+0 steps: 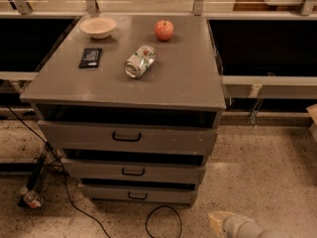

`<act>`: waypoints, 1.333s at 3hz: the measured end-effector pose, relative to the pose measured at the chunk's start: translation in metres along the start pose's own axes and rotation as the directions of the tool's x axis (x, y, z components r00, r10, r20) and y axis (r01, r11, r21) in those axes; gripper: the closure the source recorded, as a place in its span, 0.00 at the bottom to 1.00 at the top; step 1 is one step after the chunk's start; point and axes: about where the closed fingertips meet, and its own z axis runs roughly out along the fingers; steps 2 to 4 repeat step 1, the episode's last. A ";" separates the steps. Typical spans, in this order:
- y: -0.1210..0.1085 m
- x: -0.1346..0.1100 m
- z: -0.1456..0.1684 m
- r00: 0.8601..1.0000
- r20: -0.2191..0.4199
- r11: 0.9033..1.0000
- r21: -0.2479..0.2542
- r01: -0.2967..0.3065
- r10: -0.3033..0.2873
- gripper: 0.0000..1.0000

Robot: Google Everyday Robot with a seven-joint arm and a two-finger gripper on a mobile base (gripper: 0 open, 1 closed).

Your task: Close middle drawer

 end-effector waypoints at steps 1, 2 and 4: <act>-0.012 0.008 -0.010 0.999 0.010 0.999 0.028 -0.031 0.030 0.75; -0.012 0.008 -0.010 0.999 0.010 0.999 0.028 -0.031 0.030 0.75; -0.012 0.008 -0.010 0.999 0.010 0.999 0.028 -0.031 0.030 0.75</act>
Offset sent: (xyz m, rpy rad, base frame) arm 0.0000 0.0000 0.0000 0.0000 0.0000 0.0000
